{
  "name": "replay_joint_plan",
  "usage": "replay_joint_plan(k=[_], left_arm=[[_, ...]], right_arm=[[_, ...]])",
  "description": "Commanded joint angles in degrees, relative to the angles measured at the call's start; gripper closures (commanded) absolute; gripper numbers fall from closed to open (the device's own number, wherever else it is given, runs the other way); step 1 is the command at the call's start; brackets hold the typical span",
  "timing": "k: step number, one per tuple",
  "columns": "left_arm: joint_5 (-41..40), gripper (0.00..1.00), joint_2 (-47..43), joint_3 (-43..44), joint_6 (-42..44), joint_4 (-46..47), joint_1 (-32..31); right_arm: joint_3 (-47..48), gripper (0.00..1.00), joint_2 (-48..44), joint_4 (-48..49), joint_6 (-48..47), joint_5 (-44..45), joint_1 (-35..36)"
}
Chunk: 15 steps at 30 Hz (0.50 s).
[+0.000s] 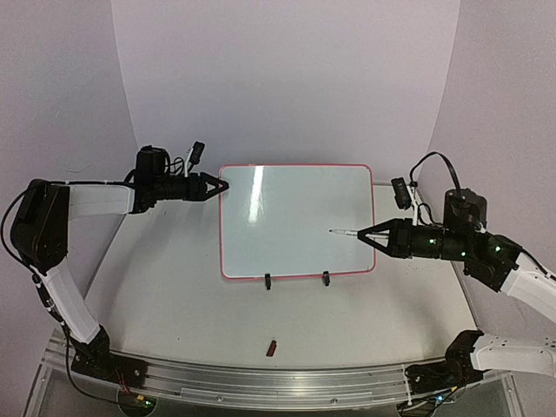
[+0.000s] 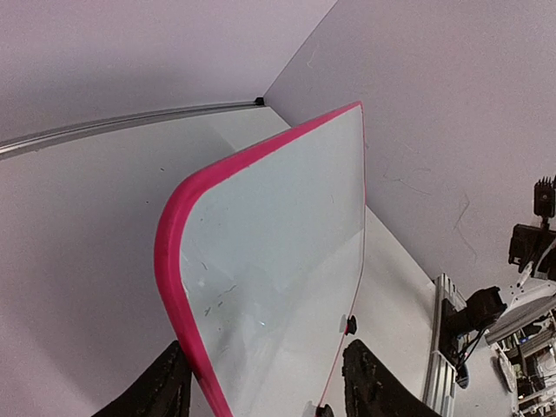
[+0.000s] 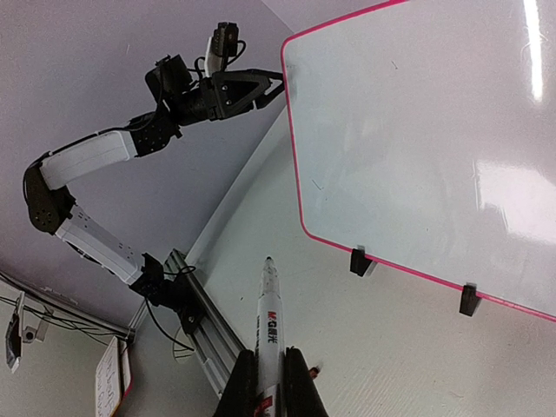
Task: Write a sentence on the whiteboard
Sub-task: Hold the whiteboard stand at the center of the board.
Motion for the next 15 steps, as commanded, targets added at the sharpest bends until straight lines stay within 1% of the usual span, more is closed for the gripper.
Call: replay_joint_plan(k=[1, 6, 9, 15], left_arm=[[3.41, 0.51, 1.87, 4.33, 1.84, 0.62, 0.23], [4.74, 0.6, 3.34, 5.32, 1.14, 2.73, 0.76], [5.45, 0.64, 3.99, 5.96, 1.46, 2.4, 0.79], [9.1, 0.79, 3.88, 4.58, 1.72, 1.91, 0.85]], right_arm=[[1.89, 1.0, 0.78, 1.85, 0.1, -0.29, 0.56], [1.91, 1.0, 1.15, 1.85, 0.01, 0.59, 1.12], [1.86, 1.0, 1.12, 1.82, 0.06, 1.01, 1.81], [1.82, 1.0, 0.91, 1.6, 0.07, 2.48, 3.04]])
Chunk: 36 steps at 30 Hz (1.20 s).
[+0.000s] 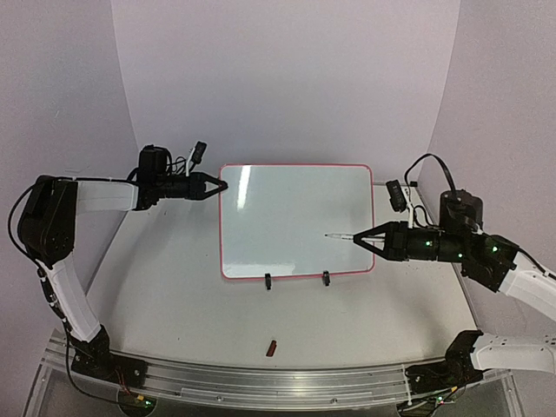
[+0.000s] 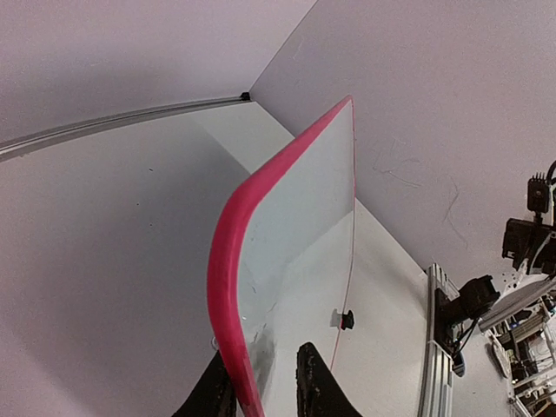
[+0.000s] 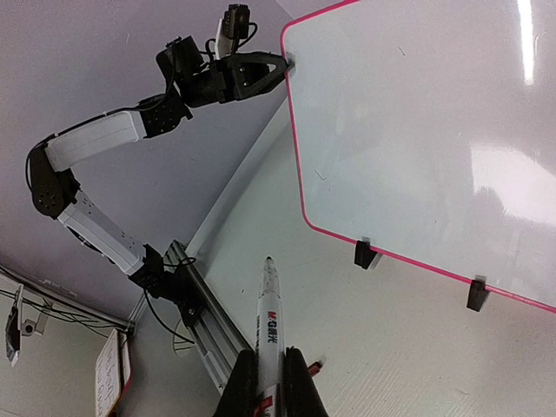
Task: Write a sentence on the whiteboard
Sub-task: Hold the whiteboard stand at the center of the board, then write a sentence on the whiteboard.
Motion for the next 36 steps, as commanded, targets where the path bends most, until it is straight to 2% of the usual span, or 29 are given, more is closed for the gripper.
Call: replay_joint_plan(k=[1, 5, 13, 22, 29, 36], left_arm=[[4.94, 0.81, -0.66, 0.58, 0.71, 1.76, 0.0], [5.46, 0.91, -3.03, -3.65, 0.31, 3.43, 0.03], [7.32, 0.99, -7.89, -11.04, -0.73, 6.43, -0.08], [7.93, 1.0, -11.68, -17.6, 0.98, 6.4, -0.06], [6.4, 1.0, -15.07, -22.28, 2.75, 5.69, -0.08], [6.3, 1.0, -15.92, -23.33, 4.43, 4.92, -0.06]], right_arm=[[1.72, 1.0, -0.15, 1.38, 0.08, 2.09, 1.26], [1.45, 1.0, 0.13, 1.31, -0.03, 3.3, 2.54], [2.74, 1.0, 2.77, 1.4, -1.16, 5.03, 5.22], [4.62, 1.0, 6.18, 3.2, -2.68, 10.7, 10.44], [5.02, 1.0, 10.15, 10.36, -2.6, 17.13, 13.52], [7.78, 1.0, 16.19, 16.47, -3.8, 21.6, 15.81]])
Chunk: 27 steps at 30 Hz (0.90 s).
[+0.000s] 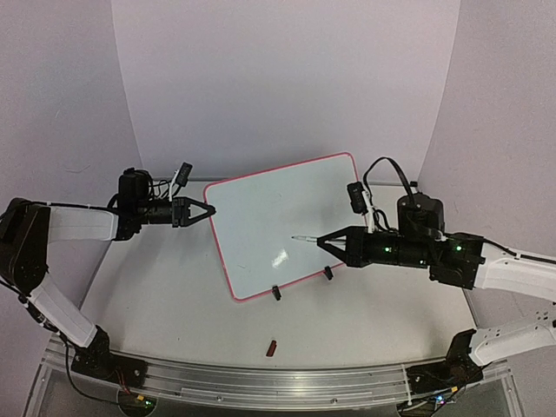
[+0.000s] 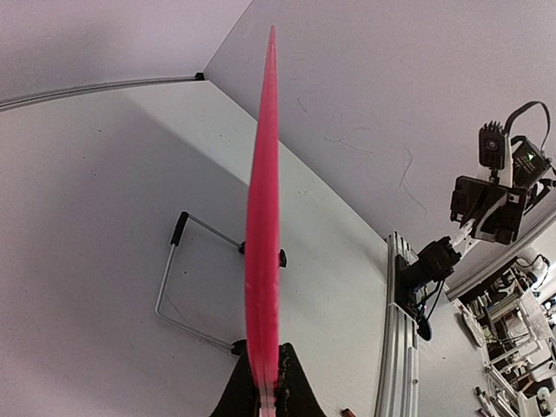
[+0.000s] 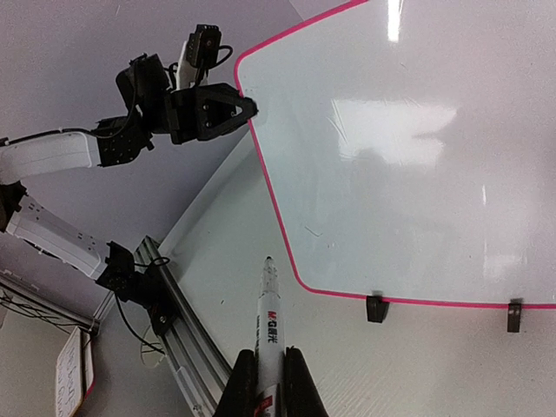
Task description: Write a sentence on the whiteboard
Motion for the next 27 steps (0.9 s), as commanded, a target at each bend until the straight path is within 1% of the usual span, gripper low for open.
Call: replay_joint_plan(k=[1, 5, 10, 22, 27], left_arm=[[0.3, 1.0, -1.26, -2.35, 5.01, -2.28, -0.4], [0.34, 1.0, -2.75, -3.14, 5.03, -1.88, -0.39], [-0.49, 1.0, -4.59, -3.51, 5.84, -2.75, -0.39], [0.07, 1.0, -4.35, -3.07, 6.42, -3.17, -0.42], [0.01, 1.0, -4.93, -3.04, 6.74, -3.61, -0.45]], right_arm=[[5.22, 1.0, 3.87, 6.62, -1.87, 5.39, 1.7], [8.53, 1.0, 8.64, 8.86, -2.78, 6.8, 3.12], [11.45, 1.0, 14.74, 14.85, -3.41, 4.44, 3.5], [25.08, 1.0, 31.17, 16.07, -4.96, -0.15, 3.43], [28.89, 1.0, 35.12, 16.07, -5.07, -0.84, 3.15]])
